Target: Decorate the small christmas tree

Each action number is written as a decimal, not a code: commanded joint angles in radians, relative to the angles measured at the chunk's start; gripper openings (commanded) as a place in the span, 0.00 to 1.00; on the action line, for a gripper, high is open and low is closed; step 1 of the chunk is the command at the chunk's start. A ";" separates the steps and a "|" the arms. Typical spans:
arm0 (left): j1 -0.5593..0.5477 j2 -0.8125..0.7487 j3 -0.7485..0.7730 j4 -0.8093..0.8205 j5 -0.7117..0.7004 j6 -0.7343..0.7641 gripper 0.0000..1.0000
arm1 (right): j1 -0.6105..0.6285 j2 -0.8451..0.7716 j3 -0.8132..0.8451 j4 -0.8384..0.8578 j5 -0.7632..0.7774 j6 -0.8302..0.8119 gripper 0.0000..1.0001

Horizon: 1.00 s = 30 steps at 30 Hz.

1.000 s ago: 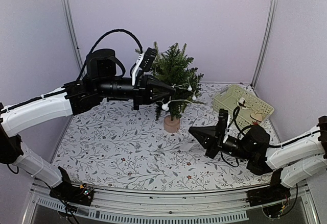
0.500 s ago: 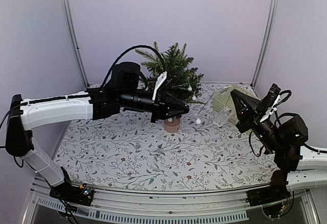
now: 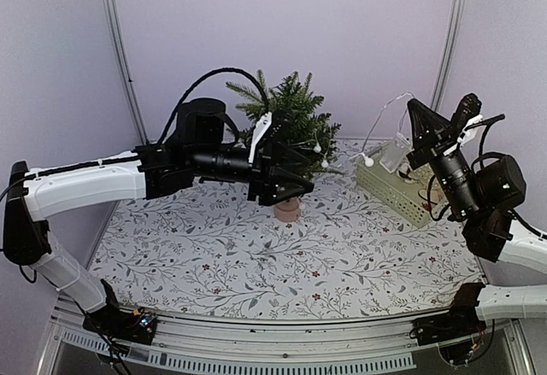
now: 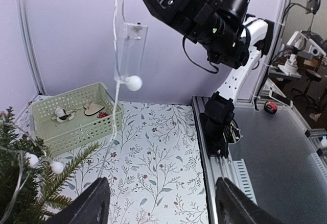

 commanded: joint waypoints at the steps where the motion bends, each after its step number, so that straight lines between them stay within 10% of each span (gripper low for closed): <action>1: -0.002 -0.088 -0.035 0.006 -0.028 0.040 0.76 | -0.037 0.046 0.067 0.021 -0.064 -0.009 0.00; 19: 0.041 -0.143 -0.127 0.046 -0.027 0.048 0.78 | -0.056 0.147 0.232 0.030 -0.119 -0.097 0.00; 30: 0.041 -0.141 -0.126 0.038 -0.042 0.065 0.77 | -0.287 0.318 0.260 0.075 -0.201 -0.040 0.00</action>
